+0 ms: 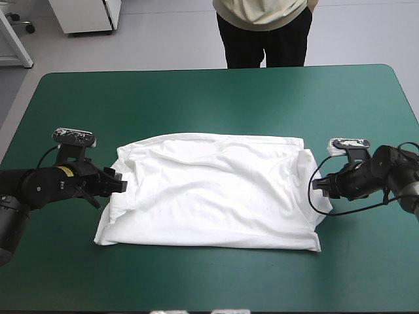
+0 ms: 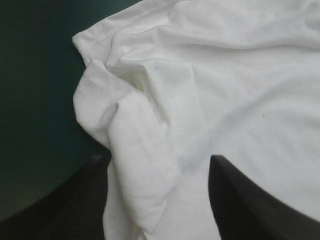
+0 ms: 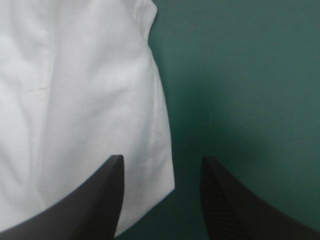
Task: Fold the cloth
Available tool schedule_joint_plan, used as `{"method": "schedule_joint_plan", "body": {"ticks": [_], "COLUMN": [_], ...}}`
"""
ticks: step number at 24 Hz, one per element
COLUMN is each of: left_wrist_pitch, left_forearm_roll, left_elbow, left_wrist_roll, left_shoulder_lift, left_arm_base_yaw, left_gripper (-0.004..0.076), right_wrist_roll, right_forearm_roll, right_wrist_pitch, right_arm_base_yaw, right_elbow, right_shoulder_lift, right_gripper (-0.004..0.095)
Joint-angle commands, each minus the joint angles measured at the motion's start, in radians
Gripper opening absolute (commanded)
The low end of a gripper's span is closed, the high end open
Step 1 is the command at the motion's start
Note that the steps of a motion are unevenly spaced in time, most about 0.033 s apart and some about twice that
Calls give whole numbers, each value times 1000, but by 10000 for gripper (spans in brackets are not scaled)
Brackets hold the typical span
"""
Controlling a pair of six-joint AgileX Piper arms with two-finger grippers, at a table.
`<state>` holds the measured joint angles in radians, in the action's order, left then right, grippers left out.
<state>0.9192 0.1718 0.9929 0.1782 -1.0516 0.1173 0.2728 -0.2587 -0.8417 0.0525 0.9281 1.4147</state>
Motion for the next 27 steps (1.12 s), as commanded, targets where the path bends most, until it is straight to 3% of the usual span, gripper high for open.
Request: {"method": "schedule_joint_plan", "body": {"ticks": [1,6,9,11,13,14,24,27], "left_wrist_pitch": [-42,-51,-51,-51,-37,-18,-5,-3], "left_forearm_roll": [16,16,16,16,16,16,10,10], "left_elbow": [35,35,35,35,35,35,35,35], "left_wrist_roll": [-2,1,-1,-1,-1,-1,-1,6], "left_shoulder_lift": [15,15,15,15,15,15,15,15], "left_arm_base_yaw": [0,0,0,0,0,0,0,0], "left_gripper": [433,433,433,433,433,433,433,426], "right_wrist_roll": [20,71,93,97,103,105,56,45], "right_forearm_roll": [-20,-84,-94,-92,-89,-91,-45,-1], "right_wrist_pitch": [17,28,16,3,1,5,71,45], "right_arm_base_yaw": [7,5,-4,-10,-10,-10,-10,-10], "right_elbow": [33,33,33,33,33,33,33,33], "right_shoulder_lift": [20,103,150,174,178,168,42,-40], "right_gripper": [441,438,373,266,33,-9,-9,-9]}}
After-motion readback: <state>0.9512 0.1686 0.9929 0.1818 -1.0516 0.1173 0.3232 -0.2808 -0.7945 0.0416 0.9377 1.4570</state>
